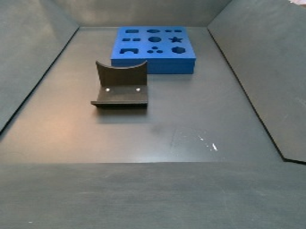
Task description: Insert the arch object.
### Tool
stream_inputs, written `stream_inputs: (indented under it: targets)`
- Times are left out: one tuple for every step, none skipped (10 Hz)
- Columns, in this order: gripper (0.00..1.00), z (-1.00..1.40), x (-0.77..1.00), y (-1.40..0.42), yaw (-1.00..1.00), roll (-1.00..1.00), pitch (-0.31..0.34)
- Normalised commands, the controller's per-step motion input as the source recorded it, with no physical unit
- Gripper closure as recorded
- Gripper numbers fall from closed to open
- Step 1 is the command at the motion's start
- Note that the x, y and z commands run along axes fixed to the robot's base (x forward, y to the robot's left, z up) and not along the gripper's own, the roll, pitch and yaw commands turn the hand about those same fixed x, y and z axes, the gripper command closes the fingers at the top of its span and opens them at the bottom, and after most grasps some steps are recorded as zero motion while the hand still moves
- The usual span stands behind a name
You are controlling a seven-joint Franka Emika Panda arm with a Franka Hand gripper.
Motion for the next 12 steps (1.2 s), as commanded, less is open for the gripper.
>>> stream_inputs:
  targets:
    - [1.0,-0.34,0.0,0.0,-1.0,0.02,-0.009]
    - [1.0,-0.32,0.0,0.0,-1.0,0.02,-0.016]
    - [1.0,-0.33,0.0,0.0,-1.0,0.02,-0.007]
    - [1.0,-0.36,0.0,0.0,-1.0,0.03,0.0]
    - [1.0,-0.35,0.0,0.0,-1.0,0.03,0.0]
    - [1.0,-0.43,0.01,0.07,-0.98,0.08,0.0]
    - [1.0,-0.51,0.15,0.22,-0.81,0.11,0.053]
    - [1.0,-0.59,0.21,0.3,-0.74,0.1,0.103]
    - [1.0,-0.59,0.23,0.36,-0.69,0.07,0.101]
    - [1.0,-0.56,0.26,0.37,-0.69,0.05,0.087]
    - [1.0,-0.43,0.3,0.3,-0.76,0.02,0.027]
    - [1.0,-0.19,0.33,0.21,-0.86,0.0,0.0]
